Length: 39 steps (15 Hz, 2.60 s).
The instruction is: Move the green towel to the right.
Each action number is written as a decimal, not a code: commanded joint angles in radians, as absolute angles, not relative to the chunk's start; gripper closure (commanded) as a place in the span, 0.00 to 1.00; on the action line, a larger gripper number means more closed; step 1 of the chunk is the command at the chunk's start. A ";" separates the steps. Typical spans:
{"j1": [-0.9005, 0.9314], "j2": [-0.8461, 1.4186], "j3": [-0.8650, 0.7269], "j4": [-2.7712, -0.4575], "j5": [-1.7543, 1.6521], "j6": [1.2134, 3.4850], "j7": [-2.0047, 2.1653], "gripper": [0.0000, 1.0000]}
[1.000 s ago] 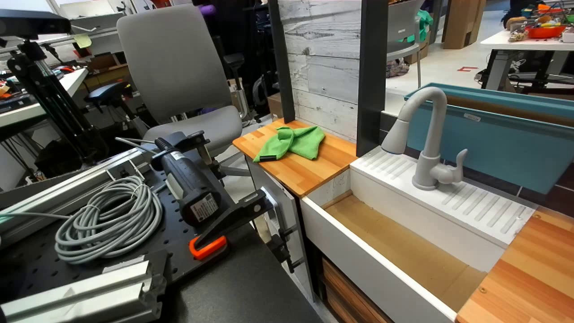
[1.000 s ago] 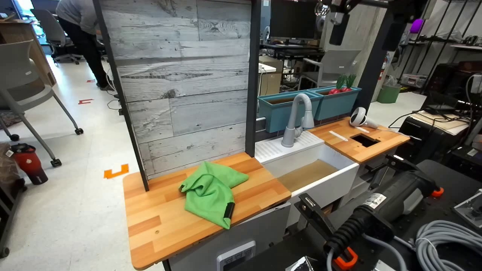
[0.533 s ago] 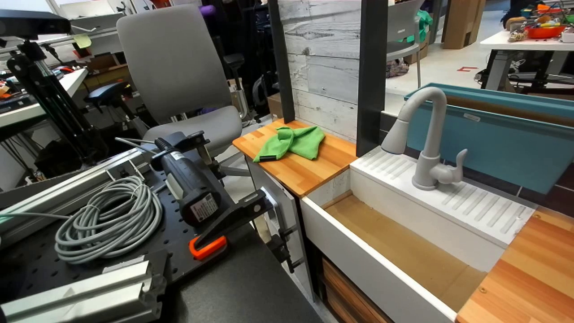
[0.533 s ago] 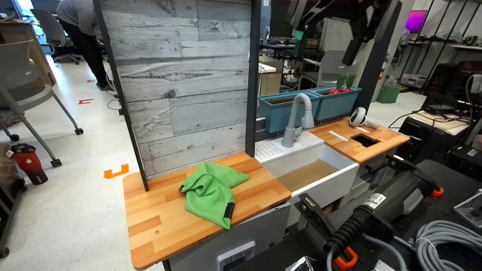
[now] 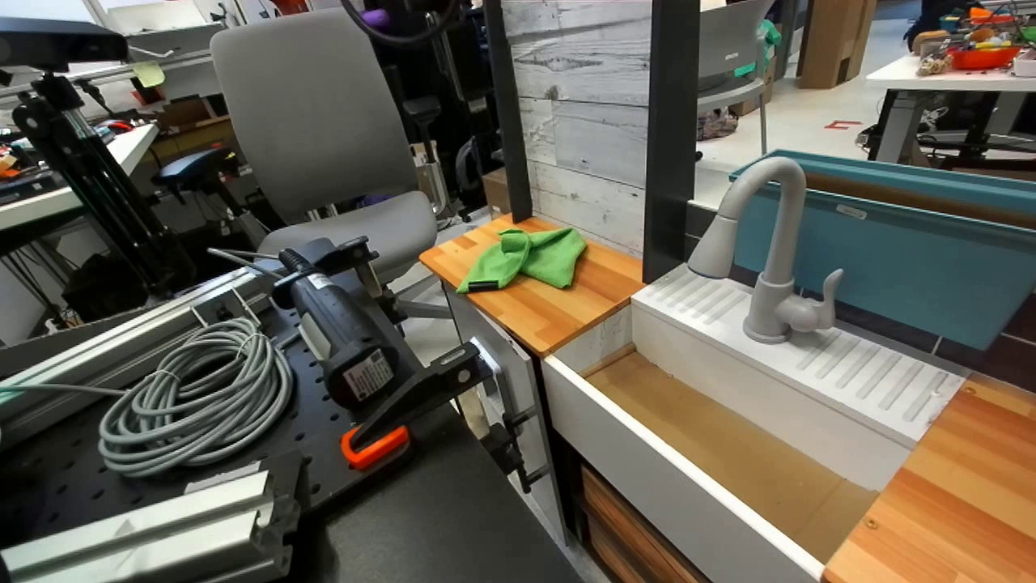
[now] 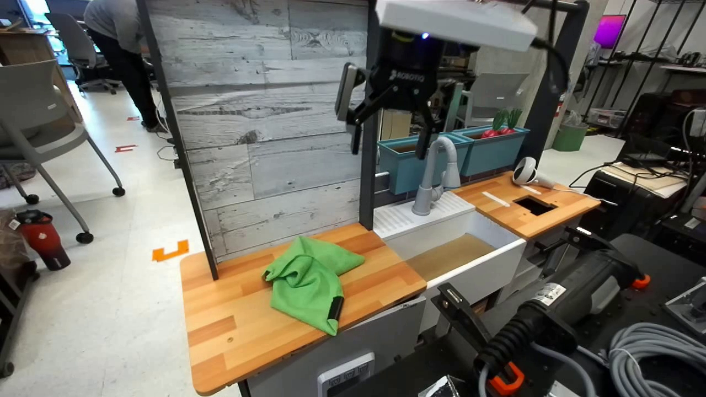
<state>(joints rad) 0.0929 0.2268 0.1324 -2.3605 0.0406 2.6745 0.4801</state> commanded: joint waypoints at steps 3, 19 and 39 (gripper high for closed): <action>0.217 0.582 0.058 -2.032 0.018 2.671 0.519 0.00; 0.341 1.130 0.002 -1.477 0.064 2.582 0.518 0.00; 0.283 1.175 -0.028 -1.484 0.052 2.558 0.449 0.00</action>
<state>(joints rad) 0.3028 1.1886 -0.0191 -1.4220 0.0431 2.5336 0.4854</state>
